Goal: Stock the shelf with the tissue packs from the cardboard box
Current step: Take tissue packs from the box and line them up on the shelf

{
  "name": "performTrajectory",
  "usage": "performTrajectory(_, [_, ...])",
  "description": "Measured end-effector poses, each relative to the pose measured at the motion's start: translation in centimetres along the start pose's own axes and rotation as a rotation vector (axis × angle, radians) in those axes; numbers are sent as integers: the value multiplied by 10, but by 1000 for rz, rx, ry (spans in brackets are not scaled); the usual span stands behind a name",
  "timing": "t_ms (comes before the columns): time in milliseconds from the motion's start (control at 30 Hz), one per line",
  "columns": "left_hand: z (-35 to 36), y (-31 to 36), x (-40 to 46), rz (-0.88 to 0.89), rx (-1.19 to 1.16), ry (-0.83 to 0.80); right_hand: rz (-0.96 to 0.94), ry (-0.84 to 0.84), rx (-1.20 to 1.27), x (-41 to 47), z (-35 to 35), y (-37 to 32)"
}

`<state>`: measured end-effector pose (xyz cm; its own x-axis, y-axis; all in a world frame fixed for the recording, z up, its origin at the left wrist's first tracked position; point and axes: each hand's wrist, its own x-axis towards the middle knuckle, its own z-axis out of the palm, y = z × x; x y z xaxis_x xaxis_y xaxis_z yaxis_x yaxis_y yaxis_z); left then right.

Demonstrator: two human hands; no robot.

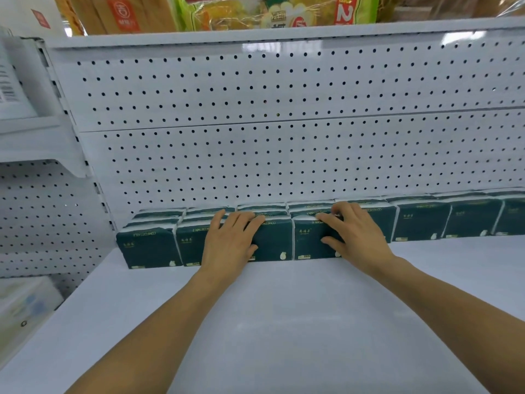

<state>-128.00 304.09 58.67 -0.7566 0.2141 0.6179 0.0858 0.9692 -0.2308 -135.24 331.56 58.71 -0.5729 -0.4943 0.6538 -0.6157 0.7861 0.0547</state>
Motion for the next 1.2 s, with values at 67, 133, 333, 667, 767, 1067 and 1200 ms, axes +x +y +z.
performTrajectory(67, [0,0,1,-12,-2,-9,12,-4,-13,0,0,-2])
performTrajectory(133, [0,1,2,-26,-1,-27,36,-19,-50,0,-1,-4])
performTrajectory(333, [-20,7,5,-51,-70,-182,200,-130,-143,1,-20,-29])
performTrajectory(667, [-86,10,-48,-67,-146,-14,253,145,31,-41,-66,-121])
performTrajectory(767, [-107,12,-86,-82,-218,79,220,164,76,-65,-80,-151])
performTrajectory(1067, [-171,40,-232,-109,-272,48,75,103,123,-166,-121,-236])
performTrajectory(1200, [-198,60,-300,-141,-233,-10,24,12,125,-225,-142,-272])
